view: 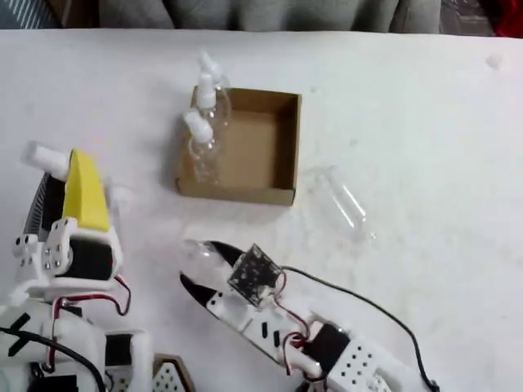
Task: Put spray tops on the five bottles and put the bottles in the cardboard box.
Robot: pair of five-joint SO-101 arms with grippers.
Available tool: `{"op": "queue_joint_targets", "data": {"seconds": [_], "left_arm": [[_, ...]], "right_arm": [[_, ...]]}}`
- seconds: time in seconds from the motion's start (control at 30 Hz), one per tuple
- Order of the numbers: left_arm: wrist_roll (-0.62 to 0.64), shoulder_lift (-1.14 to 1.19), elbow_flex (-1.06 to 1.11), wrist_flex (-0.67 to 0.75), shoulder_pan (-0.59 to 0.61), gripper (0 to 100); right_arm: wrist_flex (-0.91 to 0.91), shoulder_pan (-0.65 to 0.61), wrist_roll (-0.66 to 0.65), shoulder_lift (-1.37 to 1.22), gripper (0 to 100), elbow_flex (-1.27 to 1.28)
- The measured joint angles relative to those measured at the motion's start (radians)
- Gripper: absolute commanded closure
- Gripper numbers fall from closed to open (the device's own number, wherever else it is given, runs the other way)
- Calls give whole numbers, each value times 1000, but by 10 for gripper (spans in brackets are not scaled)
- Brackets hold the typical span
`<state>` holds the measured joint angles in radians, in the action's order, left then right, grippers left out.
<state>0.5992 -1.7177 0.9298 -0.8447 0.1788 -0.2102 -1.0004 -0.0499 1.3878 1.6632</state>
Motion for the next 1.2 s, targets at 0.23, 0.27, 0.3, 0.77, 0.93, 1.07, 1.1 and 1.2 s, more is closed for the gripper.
{"op": "queue_joint_targets", "data": {"seconds": [0.23,0.27,0.3,0.77,0.93,1.07,1.1,1.2], "left_arm": [[-2,0,41,0,-92,980],[-5,0,44,0,-95,980],[-5,0,44,0,-100,980],[-69,0,103,0,-175,980],[-74,0,110,-11,-186,980],[-81,0,110,-25,-189,980],[-80,0,110,-29,-186,980],[-97,0,110,-32,-186,980]], "right_arm": [[78,0,0,-212,982,-46],[103,0,0,-230,982,-46],[123,0,0,-247,982,-48],[196,28,0,-288,982,-49],[196,26,0,-288,982,-49],[196,29,0,-288,982,-49],[196,31,0,-288,982,-49],[196,31,0,-288,982,-49]]}}
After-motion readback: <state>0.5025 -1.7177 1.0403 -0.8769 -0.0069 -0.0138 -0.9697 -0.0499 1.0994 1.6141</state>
